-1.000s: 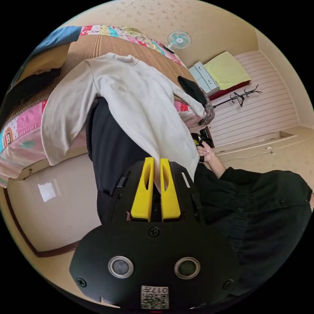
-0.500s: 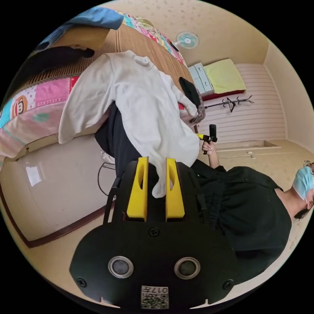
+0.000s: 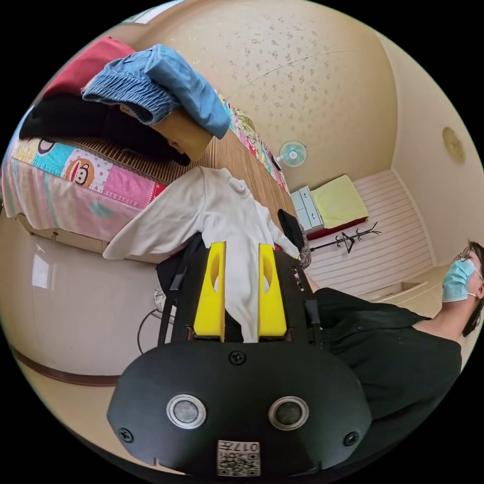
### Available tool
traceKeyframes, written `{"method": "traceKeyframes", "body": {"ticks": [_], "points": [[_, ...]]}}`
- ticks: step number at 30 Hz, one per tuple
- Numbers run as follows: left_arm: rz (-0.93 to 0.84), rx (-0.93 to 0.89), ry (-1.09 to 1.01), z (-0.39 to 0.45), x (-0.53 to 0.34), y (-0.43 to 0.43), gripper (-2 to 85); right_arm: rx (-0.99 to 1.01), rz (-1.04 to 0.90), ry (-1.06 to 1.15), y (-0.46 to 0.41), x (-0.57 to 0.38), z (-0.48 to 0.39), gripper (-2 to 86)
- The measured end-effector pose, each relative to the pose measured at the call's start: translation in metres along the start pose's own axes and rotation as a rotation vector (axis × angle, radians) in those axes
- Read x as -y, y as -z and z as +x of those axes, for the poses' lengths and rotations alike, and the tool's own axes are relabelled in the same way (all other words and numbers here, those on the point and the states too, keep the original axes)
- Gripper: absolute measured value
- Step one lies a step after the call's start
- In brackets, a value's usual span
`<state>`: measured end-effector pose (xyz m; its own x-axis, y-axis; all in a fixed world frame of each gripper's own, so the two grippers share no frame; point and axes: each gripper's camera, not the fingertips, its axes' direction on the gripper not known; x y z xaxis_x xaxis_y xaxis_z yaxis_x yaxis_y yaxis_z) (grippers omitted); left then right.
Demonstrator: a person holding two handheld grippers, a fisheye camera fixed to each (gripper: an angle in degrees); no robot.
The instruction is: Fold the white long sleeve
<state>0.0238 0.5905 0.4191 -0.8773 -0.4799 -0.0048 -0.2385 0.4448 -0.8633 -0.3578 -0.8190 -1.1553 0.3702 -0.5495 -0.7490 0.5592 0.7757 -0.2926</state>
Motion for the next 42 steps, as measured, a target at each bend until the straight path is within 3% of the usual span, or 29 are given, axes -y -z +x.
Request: {"method": "traceKeyframes", "body": {"ticks": [4,7,9,12,16,19,22,23,26,29,34,38,42], "points": [[-0.005,-0.001,0.056,-0.026,0.009,0.024,10.1,0.22,0.141,-0.043,0.006,-0.002,0.01,7.0],[0.004,-0.044,0.119,-0.051,0.016,0.046,10.0,0.154,0.122,-0.113,0.0,0.0,0.0,4.6],[0.007,-0.067,0.14,-0.064,0.021,0.061,10.0,0.147,0.17,-0.006,-0.001,-0.007,-0.037,3.9],[0.029,-0.056,0.16,-0.08,0.03,0.084,10.0,0.07,0.092,0.428,-0.032,-0.045,-0.149,3.3],[0.051,-0.17,0.281,-0.136,0.043,0.091,10.1,0.149,-0.143,1.031,-0.098,-0.206,-0.28,3.0],[0.105,-0.248,0.424,-0.197,0.045,0.083,10.7,0.182,-0.369,1.196,-0.167,-0.338,-0.294,2.9],[0.071,-0.205,0.55,-0.254,0.055,0.064,12.5,0.148,-0.724,1.216,-0.253,-0.446,-0.248,2.7],[0.072,-0.213,0.583,-0.265,0.056,0.059,12.8,0.068,-0.903,1.165,-0.291,-0.479,-0.215,2.8],[0.11,-0.357,0.735,-0.315,0.057,0.04,13.6,-0.062,-1.206,0.957,-0.342,-0.526,-0.139,2.8],[0.164,-0.543,0.892,-0.35,0.053,0.02,14.1,-0.02,-1.209,0.907,-0.334,-0.538,-0.112,2.5],[0.302,-0.859,1.389,-0.399,0.002,-0.057,16.4,-0.07,-1.203,1.048,-0.315,-0.55,-0.115,2.2],[0.422,-0.974,1.374,-0.41,0.002,-0.101,16.1,-0.104,-1.222,1.117,-0.302,-0.556,-0.118,1.7],[0.681,-1.081,1.303,-0.392,-0.002,-0.128,5.7,-0.102,-1.217,1.069,-0.294,-0.546,-0.106,1.1]]}}
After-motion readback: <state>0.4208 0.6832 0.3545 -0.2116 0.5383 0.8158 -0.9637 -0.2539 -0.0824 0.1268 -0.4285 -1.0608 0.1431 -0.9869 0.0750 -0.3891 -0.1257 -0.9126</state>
